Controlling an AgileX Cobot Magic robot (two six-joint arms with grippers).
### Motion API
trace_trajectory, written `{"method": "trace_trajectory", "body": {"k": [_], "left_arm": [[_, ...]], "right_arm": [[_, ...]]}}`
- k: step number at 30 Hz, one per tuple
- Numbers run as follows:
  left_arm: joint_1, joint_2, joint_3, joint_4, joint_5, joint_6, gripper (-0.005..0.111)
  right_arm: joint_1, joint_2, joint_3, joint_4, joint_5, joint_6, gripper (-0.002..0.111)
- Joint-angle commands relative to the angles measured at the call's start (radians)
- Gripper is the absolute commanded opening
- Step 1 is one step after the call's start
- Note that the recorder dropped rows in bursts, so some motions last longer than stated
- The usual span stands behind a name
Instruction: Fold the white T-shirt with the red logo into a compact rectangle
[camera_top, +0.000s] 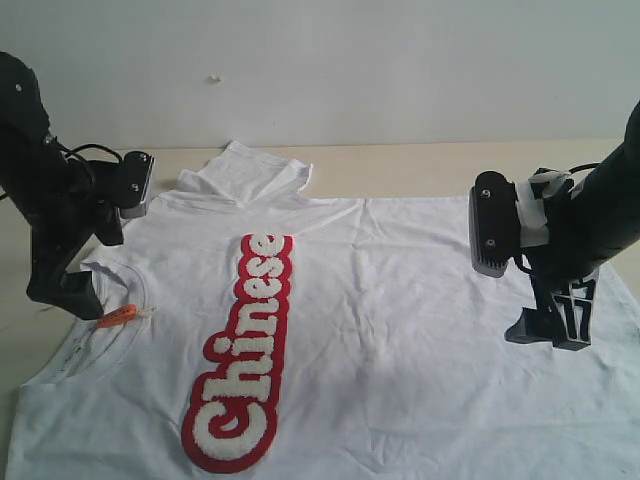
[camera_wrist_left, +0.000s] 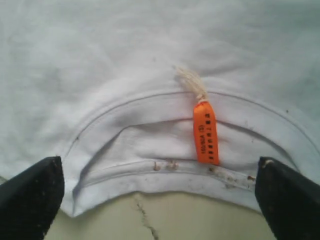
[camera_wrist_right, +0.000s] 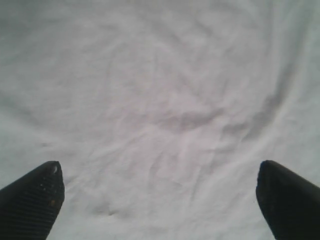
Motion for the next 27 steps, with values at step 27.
{"method": "trace_trajectory", "body": {"k": [27], "left_arm": [[-0.005,0.11,0.07,-0.088,-0.09,0.019,0.105]], "right_arm": [[0.002,-0.001,-0.008,0.001,-0.005,0.006,0.105]]}}
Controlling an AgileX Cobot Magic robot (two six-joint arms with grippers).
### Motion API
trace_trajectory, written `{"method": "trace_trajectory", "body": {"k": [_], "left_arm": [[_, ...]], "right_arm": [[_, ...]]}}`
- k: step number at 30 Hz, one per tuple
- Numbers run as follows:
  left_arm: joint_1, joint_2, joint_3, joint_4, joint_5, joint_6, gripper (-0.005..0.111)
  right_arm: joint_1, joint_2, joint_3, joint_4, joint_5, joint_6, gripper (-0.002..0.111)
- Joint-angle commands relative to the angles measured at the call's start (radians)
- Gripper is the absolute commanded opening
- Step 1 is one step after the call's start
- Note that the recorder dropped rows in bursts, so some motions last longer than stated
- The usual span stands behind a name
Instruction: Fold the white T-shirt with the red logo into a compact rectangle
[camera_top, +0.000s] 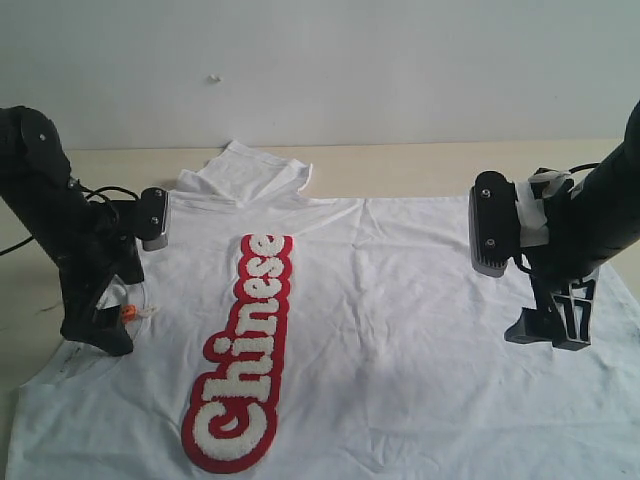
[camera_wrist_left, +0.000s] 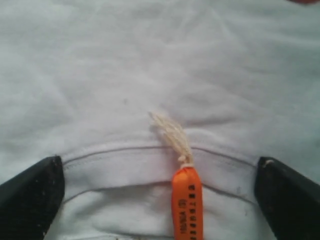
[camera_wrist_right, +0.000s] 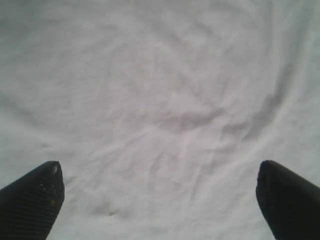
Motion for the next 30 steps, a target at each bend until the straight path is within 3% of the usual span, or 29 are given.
{"method": "trace_trajectory", "body": {"k": [1,8,11,13,19,30], "left_arm": [[-0.005,0.02,0.005,0.055,0.012,-0.004,0.105],[-0.005,0.051,0.007,0.064,0.007,-0.03,0.101],[-0.005,0.051,0.007,0.064,0.004,-0.046,0.093],[-0.005,0.053,0.007,0.064,0.004,-0.051,0.079],[-0.005,0.06,0.038,0.061,-0.019,-0.053,0.003],[-0.005,0.053,0.083,0.081,-0.005,-0.055,0.013]], "right_arm": [[0.002,-0.001,-0.008,0.003,-0.005,0.004,0.105],[0.002,-0.001,-0.008,0.003,-0.005,0.004,0.105],[0.002,-0.001,-0.008,0.003,-0.005,0.004,0.105],[0.002,-0.001,-0.008,0.003,-0.005,0.004,0.105],[0.002,0.0,-0.008,0.001,-0.013,0.001,0.105],[-0.082,0.21,-0.038,-0.074,-0.044,-0.057,0.105]]}}
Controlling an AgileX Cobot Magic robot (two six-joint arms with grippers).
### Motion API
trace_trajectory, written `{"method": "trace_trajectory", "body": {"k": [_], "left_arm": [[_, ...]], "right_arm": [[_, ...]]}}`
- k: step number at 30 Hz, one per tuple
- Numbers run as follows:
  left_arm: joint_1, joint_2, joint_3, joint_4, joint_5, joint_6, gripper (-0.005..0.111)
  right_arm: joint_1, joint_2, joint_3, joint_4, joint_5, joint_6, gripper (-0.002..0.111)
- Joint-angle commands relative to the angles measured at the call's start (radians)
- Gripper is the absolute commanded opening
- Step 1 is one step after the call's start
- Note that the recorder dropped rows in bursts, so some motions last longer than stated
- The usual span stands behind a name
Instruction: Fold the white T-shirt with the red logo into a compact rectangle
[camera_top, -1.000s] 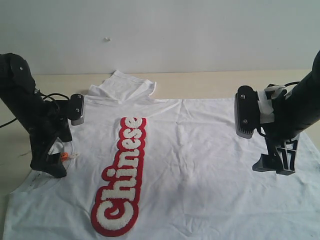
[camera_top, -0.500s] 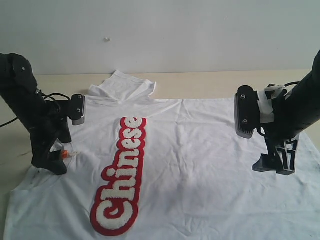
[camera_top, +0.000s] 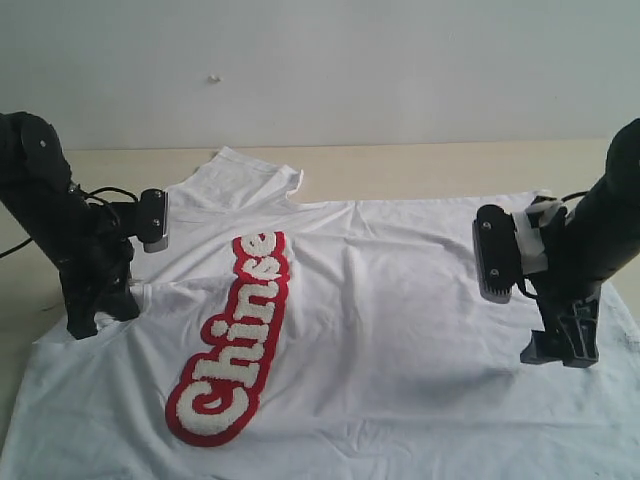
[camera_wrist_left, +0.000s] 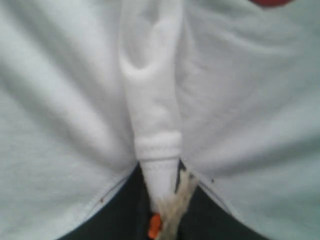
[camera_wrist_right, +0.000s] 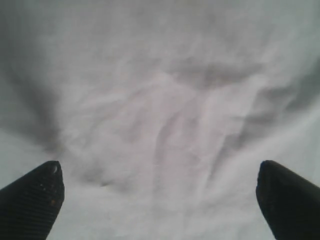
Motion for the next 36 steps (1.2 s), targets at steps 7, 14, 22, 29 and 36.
{"method": "trace_trajectory", "body": {"k": [7,14,22,29,36], "left_arm": [[-0.001,0.039,0.04,0.057,0.038,-0.009,0.021],[-0.001,0.038,0.04,0.057,0.036,-0.009,0.026],[-0.001,0.038,0.04,0.055,0.035,-0.009,0.026],[-0.001,0.038,0.04,0.049,0.023,-0.009,0.026],[-0.001,0.038,0.04,0.047,0.019,-0.009,0.026]], "right_arm": [[-0.112,0.101,-0.167,-0.021,0.259,-0.03,0.105],[-0.148,0.104,-0.225,-0.132,0.362,-0.014,0.105],[-0.193,0.175,-0.225,-0.13,0.296,0.041,0.105],[-0.193,0.255,-0.225,-0.114,0.286,0.059,0.102],[-0.193,0.287,-0.225,-0.116,0.272,0.085,0.023]]}}
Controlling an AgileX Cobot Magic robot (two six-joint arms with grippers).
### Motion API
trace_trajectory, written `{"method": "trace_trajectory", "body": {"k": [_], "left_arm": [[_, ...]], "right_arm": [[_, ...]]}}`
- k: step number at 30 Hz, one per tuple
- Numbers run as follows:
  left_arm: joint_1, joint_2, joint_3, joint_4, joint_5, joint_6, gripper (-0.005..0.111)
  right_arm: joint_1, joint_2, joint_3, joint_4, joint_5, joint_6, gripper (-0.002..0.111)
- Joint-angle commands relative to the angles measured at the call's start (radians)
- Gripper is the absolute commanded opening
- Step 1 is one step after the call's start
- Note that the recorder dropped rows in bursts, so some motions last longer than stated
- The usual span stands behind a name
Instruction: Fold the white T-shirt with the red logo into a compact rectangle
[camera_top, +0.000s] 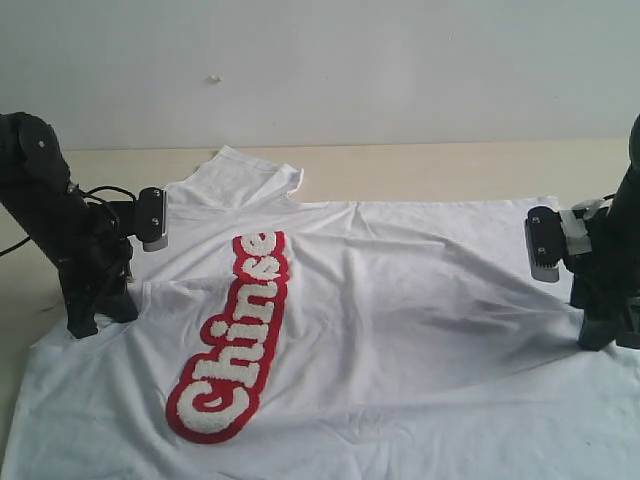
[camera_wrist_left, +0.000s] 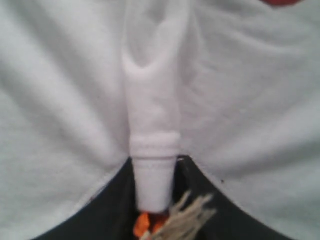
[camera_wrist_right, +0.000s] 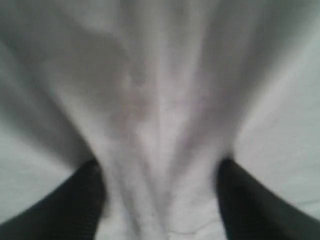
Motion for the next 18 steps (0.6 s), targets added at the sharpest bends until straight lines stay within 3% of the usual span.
{"method": "trace_trajectory", "body": {"k": [1,2,7,13,18], "left_arm": [[-0.001,0.042,0.037,0.034,0.033,-0.006,0.026],[-0.001,0.042,0.037,0.025,0.033,-0.008,0.026],[-0.001,0.041,0.037,0.019,0.047,-0.008,0.022],[-0.001,-0.031,0.037,0.022,0.063,-0.008,0.0],[-0.001,-0.134,0.037,0.059,0.066,-0.008,0.0]], "right_arm": [[-0.005,0.055,0.017,0.003,-0.036,0.02,0.009],[-0.003,0.055,0.017,0.003,-0.033,0.027,0.0],[-0.003,0.031,0.017,0.003,-0.029,0.047,0.001],[-0.003,-0.067,0.017,0.003,-0.025,0.051,0.001],[-0.003,-0.174,0.017,-0.004,-0.025,0.051,0.0]]}}
